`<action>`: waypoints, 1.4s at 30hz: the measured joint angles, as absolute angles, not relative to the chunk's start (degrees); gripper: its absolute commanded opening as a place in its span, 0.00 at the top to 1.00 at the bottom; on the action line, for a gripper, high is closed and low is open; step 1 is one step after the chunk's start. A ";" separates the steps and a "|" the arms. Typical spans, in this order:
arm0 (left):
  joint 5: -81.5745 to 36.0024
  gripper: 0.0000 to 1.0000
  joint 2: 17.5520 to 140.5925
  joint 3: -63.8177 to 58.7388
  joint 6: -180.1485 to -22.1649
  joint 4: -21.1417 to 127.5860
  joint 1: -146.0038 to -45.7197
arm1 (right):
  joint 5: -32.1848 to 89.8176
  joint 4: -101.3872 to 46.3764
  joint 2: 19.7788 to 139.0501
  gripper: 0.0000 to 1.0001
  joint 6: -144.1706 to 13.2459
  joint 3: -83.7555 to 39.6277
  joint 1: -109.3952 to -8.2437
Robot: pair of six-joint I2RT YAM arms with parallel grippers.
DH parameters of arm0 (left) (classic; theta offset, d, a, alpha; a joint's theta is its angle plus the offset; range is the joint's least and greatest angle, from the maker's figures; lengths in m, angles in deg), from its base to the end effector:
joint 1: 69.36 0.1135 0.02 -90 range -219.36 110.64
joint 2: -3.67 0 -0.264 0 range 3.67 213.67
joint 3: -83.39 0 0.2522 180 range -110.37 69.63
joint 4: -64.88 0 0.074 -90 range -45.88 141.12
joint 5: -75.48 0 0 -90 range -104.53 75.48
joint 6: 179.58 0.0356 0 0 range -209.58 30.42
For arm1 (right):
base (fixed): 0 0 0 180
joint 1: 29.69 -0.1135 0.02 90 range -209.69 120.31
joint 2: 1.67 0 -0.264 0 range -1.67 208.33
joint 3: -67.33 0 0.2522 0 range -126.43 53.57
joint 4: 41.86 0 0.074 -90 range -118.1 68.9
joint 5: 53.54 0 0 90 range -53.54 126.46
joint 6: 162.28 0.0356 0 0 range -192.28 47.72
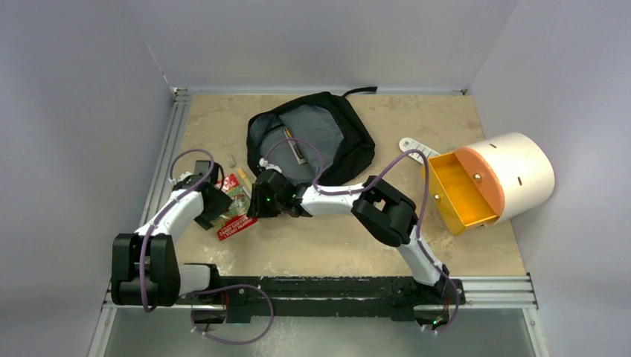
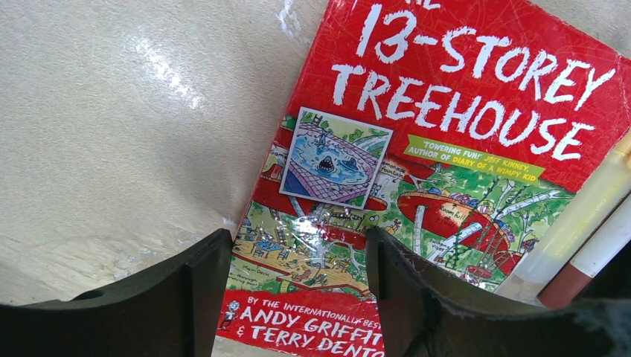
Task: Pack the student bag
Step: Move the book to the center of the board.
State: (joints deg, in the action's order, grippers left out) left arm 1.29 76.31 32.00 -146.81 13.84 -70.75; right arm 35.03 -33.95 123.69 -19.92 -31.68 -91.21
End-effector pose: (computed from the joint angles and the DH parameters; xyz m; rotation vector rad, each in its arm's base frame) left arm 0.2094 0.0046 0.1709 -1.3337 2.3903 0.1226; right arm 0.2326 0.4306 0.1552 -0.2085 2.4030 1.0854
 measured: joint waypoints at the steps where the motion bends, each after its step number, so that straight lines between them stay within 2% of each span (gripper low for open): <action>1: 1.16 0.37 76.31 32.02 -146.68 13.93 -70.71 | 35.27 -33.84 123.76 0.71 -19.94 -31.68 -91.19; 9: 0.76 0.36 76.29 31.92 -145.89 13.97 -70.51 | 35.31 -33.14 123.52 0.99 -20.27 -31.60 -90.90; 10: 0.70 0.35 76.24 31.74 -145.78 13.60 -70.51 | 35.31 -33.25 123.39 1.00 -20.31 -31.40 -90.90; 21: -3.85 0.19 67.85 25.75 -145.48 7.72 -70.68 | 33.45 -36.35 123.19 1.00 -21.49 -30.63 -90.86; 34: -5.51 0.18 56.81 24.72 -146.46 -1.48 -70.68 | 32.10 -34.19 120.57 1.00 -26.72 -32.80 -90.88; 42: -4.81 0.18 54.71 18.06 -146.66 -5.41 -70.68 | 30.92 -31.78 118.01 1.00 -29.38 -35.35 -90.88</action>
State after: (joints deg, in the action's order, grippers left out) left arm -4.81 54.71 18.06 -146.66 -5.41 -70.68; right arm 30.92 -31.78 118.01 -29.38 -35.35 -90.88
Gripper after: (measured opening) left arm 0.817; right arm 0.029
